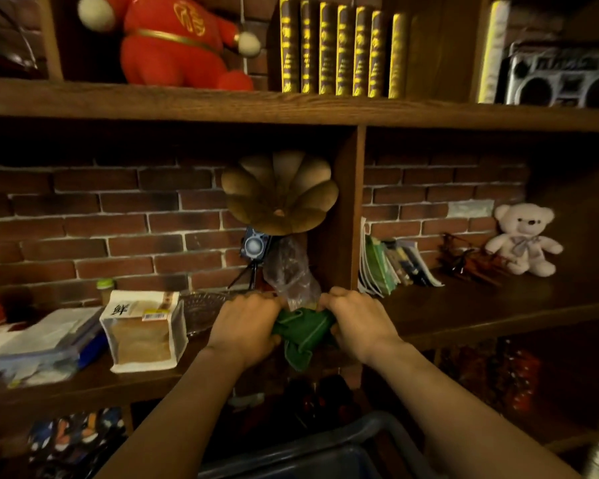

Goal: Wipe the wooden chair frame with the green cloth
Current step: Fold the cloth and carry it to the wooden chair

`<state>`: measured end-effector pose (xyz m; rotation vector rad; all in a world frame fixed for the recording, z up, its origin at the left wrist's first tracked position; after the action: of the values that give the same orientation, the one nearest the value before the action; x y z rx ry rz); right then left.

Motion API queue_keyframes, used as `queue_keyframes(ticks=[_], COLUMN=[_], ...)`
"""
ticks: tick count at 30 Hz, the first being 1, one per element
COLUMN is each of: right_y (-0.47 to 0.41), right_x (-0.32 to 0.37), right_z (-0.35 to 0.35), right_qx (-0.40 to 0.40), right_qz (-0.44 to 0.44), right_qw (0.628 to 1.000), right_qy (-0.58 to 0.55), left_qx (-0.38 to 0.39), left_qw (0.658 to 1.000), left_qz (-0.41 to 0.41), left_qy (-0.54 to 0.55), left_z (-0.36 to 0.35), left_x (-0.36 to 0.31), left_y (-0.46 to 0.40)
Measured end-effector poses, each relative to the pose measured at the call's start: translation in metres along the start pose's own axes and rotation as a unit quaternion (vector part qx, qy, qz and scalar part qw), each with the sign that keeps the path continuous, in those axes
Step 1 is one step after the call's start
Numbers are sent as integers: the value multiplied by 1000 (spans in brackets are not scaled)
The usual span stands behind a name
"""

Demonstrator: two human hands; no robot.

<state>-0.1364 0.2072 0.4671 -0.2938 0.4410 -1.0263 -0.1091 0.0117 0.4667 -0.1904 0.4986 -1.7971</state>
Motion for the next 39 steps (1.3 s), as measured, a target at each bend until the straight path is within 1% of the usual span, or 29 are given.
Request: queue_keyframes(ticks=[4,9,16,22,28,34,39], right_y=[11,44,137,243,360,474,562], right_x=[-27,-72,-148,-200,-232,-260,-281], right_z=[18,32,53,88,132,167,168], right_qx=[3,30,51,75,91,115,135], right_qz=[-35,-100,-229,-336,-427,-489,-525], right_qw=[999,992,962,919,871,832,811], right_qy=[37,73,139,191,226,236,221], left_qx=[-6,-19,-7,20,38,62,94], left_qw=[999,992,965,922,862,815,794], left_qz=[-50,-122,-240,-346,-447,-506,-529], left_qy=[15,40,105,174,236,275,285], left_z=[5,-8,-42,-63,-71,-83,-117], left_x=[-26,-76,-193,-319,-447,-567,-647], left_y=[-24,-52,-79,-74,-42,3,47])
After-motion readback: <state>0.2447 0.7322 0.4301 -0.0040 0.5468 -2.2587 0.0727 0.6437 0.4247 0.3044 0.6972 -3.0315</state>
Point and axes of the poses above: each hand's wrist, its own y-axis away from the middle knuckle, its own z-axis out of the back of the hand, x = y × z, the point moved 1 cm from there along -y, towards the middle knuckle, and after that the axes turned 15 degrees about y, right-handed, at the moved point
